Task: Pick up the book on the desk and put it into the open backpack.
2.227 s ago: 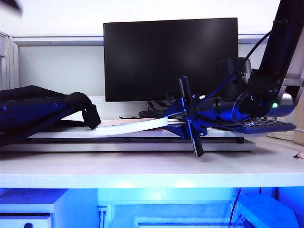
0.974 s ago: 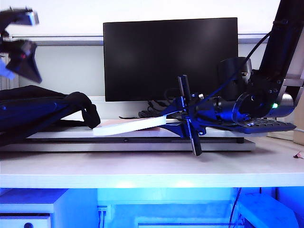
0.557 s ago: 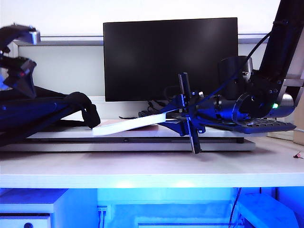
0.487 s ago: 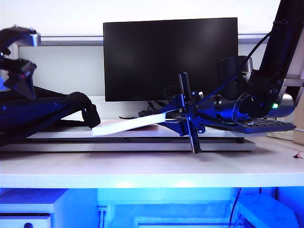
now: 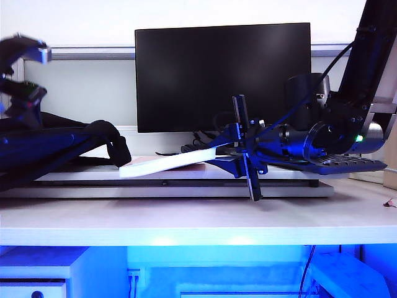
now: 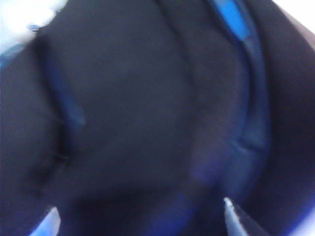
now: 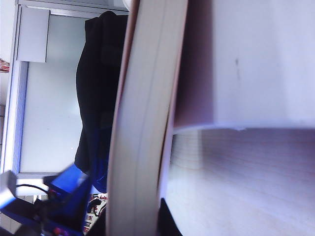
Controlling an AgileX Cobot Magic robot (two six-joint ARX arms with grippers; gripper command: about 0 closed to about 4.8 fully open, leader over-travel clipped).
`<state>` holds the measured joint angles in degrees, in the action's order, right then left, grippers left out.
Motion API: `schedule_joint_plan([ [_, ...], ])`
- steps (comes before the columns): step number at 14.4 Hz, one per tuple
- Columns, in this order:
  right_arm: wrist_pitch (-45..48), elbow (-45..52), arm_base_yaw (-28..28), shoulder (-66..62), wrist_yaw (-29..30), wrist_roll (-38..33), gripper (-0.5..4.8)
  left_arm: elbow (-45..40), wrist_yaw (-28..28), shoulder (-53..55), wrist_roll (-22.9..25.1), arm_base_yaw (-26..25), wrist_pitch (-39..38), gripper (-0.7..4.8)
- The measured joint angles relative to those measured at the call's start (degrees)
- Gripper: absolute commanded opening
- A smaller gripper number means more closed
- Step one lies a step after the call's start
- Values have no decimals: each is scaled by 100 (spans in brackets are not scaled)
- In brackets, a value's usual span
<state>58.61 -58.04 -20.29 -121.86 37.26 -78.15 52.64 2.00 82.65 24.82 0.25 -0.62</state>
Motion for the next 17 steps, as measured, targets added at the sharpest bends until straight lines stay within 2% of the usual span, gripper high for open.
schedule_joint_plan([
  [2,9,0,0,0,2,0,-7,0,153,42,4,42,-216,479],
  [7,17,-2,0,0,2,0,-7,0,352,76,343,129,-175,479],
  [12,31,-2,0,0,28,-114,-7,538,-302,1108,627,125,-125,479],
  [13,68,-2,0,0,39,-136,-7,704,-496,1185,632,144,-216,442],
  [14,103,0,0,-2,46,-168,-7,802,-645,1185,645,133,-216,340],
  [15,138,0,0,0,46,-221,-7,927,-857,1185,651,101,-192,66],
  [16,164,0,0,0,46,-245,-7,1104,-1060,1185,667,33,-232,-6],
  [17,195,0,0,0,46,-258,-7,1252,-1104,1185,669,-28,-361,-6],
])
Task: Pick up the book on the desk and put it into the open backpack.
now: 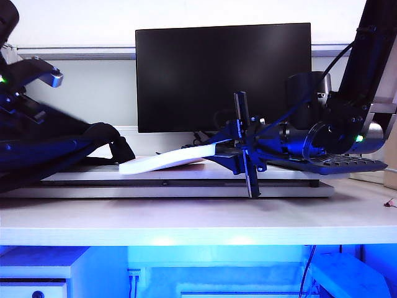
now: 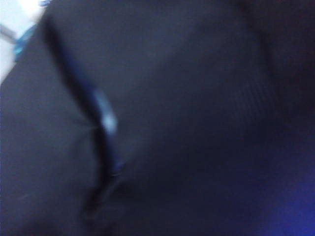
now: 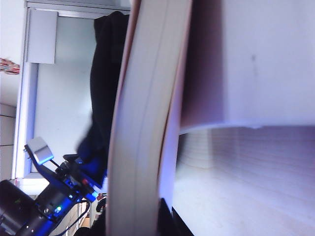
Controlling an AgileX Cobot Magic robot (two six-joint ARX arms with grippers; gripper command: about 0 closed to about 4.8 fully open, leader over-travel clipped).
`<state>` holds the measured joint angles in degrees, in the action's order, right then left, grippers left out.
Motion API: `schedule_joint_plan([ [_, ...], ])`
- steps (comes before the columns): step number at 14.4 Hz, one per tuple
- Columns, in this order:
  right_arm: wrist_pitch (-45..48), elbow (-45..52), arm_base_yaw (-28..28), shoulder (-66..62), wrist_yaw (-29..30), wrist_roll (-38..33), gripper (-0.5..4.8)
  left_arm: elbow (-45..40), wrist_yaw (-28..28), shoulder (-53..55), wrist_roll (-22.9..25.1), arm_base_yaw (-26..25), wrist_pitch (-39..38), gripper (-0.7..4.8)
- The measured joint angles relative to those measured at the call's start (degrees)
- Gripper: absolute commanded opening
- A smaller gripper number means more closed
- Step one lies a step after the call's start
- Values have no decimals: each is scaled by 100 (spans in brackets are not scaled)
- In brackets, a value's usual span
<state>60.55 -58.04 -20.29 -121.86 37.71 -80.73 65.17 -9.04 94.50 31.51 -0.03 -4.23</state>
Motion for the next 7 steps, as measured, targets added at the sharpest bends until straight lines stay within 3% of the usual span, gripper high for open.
schedule_joint_plan([
  [7,317,13,-2,-11,50,-37,-7,715,20,-264,-129,-42,-763,-6],
])
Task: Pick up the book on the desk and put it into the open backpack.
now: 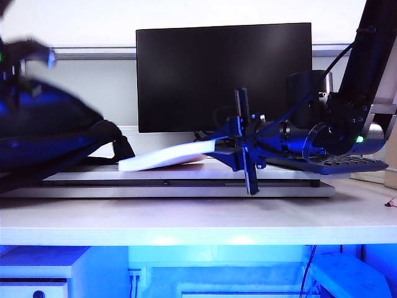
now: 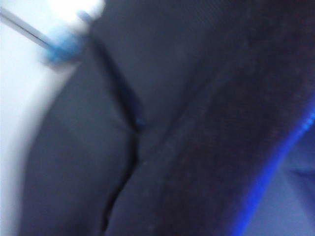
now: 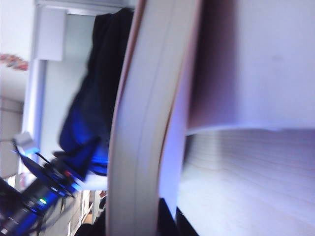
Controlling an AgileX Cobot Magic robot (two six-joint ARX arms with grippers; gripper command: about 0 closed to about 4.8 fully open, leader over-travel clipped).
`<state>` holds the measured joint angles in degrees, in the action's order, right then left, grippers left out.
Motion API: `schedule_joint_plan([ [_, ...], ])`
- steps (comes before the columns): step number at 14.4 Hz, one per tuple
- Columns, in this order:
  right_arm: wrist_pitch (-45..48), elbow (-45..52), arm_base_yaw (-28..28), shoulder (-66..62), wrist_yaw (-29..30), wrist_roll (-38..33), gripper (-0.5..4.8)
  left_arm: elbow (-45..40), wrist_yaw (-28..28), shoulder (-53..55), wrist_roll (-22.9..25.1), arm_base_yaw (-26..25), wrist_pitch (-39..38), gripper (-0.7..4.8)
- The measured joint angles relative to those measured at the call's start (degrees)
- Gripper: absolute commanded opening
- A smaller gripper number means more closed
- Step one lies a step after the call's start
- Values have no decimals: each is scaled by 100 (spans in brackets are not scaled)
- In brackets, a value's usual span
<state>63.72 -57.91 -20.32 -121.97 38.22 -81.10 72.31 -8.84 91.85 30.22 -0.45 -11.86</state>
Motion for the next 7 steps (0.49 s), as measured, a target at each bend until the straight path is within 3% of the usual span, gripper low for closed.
schedule_joint_plan([
  [3,236,-293,-4,0,240,-181,-8,533,-22,-350,-31,-37,-155,-6],
  [7,214,-960,4,11,391,-195,-7,599,83,-422,-46,-232,-341,-6],
])
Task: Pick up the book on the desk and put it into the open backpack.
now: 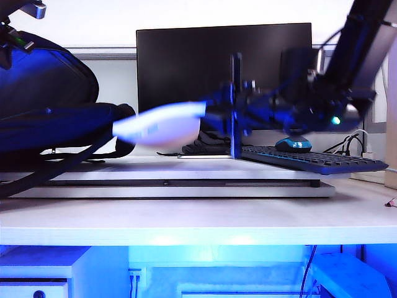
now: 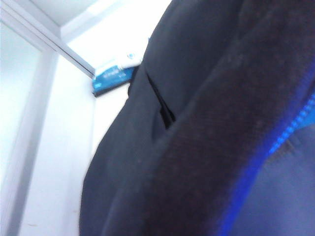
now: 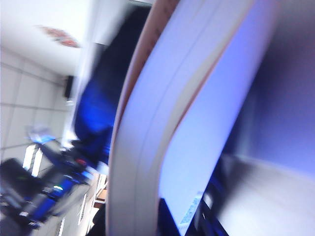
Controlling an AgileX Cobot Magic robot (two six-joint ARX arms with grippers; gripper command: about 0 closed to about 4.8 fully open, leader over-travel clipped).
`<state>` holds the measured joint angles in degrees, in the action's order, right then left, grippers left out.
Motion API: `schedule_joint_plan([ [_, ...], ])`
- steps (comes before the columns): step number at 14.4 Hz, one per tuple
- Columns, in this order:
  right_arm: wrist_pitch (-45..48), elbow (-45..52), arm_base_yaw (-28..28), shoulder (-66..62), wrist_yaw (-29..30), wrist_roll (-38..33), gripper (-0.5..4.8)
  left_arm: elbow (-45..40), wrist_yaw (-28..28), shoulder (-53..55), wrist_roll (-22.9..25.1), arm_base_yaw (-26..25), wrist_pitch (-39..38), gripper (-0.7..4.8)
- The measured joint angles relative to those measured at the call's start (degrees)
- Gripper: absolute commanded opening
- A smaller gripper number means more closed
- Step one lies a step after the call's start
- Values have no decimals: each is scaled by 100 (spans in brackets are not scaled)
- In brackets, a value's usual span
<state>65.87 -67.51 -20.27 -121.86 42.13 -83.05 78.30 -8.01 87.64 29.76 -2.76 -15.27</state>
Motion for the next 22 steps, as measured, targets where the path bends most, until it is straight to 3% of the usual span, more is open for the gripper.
schedule_joint_plan([
  [11,-264,-780,2,966,286,57,-7,7,229,-46,-264,-160,-162,-6],
  [16,-2852,-1644,-350,957,236,1488,-7,9,304,-149,-389,-162,-229,-6],
  [22,-2938,-1663,-538,868,-247,1641,-8,4,317,-214,-505,-162,-267,-6],
])
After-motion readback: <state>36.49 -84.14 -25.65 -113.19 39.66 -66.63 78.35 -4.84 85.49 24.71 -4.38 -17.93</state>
